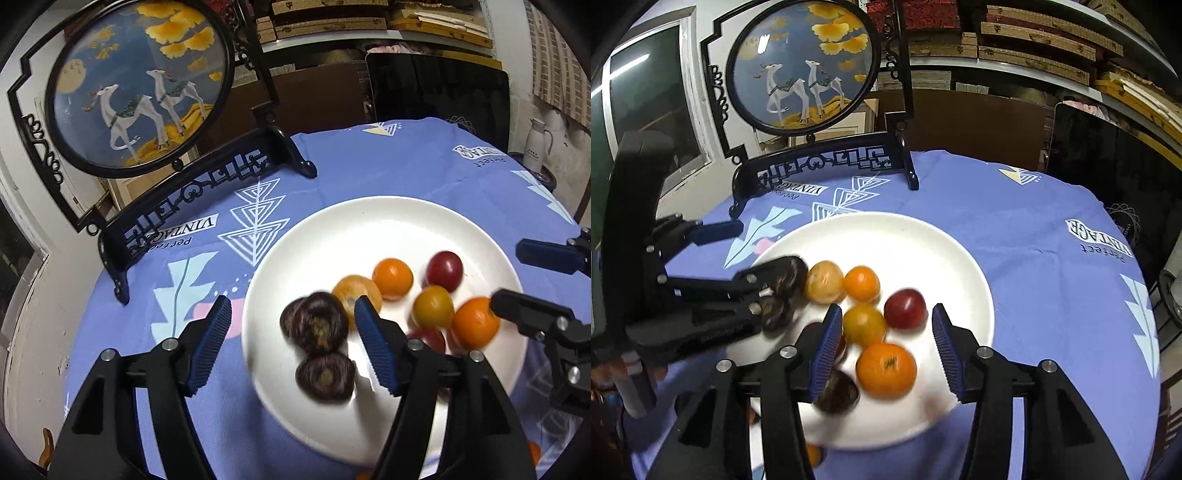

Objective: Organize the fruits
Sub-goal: 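Grasp a dark water chestnut with the left gripper while the right gripper grasps a red plum, then lower the water chestnut and red plum onto the plate and open both grippers, then grasp a water chestnut with the left gripper while the right gripper grasps a mandarin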

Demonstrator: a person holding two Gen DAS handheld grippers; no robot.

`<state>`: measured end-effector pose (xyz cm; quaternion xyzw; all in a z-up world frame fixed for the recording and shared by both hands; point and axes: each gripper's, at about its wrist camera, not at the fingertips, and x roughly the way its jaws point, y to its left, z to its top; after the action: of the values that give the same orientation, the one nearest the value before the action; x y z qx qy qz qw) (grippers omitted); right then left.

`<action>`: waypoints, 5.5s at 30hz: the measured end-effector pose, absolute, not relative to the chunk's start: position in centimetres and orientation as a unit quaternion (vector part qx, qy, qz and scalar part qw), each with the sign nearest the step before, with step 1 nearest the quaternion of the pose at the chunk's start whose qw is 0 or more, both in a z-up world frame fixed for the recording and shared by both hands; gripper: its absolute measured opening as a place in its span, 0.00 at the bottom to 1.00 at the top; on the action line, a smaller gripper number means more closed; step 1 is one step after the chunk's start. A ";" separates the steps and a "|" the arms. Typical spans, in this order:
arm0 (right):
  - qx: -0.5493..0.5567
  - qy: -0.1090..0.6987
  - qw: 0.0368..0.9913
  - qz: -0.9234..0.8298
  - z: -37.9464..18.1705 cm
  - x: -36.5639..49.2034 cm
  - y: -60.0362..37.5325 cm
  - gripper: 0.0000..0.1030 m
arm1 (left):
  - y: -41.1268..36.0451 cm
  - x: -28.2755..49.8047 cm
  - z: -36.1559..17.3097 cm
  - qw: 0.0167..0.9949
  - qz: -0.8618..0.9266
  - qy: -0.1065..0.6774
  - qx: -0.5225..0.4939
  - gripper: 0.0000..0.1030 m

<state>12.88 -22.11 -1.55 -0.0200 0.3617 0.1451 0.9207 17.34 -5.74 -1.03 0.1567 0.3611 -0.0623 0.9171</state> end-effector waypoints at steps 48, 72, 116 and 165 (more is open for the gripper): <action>-0.035 0.438 0.861 0.254 -7.8 -4.6 -17.2 0.27 | 1.5 3.0 -8.3 0.877 -0.132 0.446 0.117 0.79; -0.084 0.434 0.852 0.281 -7.0 -5.2 -11.8 0.27 | 3.3 -1.2 -6.6 0.883 -0.148 0.423 0.139 0.38; 0.052 0.323 0.933 0.152 0.8 13.1 -23.1 0.27 | -6.8 15.5 0.3 0.926 -0.075 0.337 0.154 0.39; -0.052 0.391 0.902 0.175 -6.2 -2.8 -22.3 0.63 | 2.1 2.1 -3.3 0.918 -0.068 0.371 0.121 0.71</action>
<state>-2.82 -22.27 -6.16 -0.0522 0.3910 0.1752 0.9021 2.12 2.07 -3.33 0.1209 0.3715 -0.0684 0.9180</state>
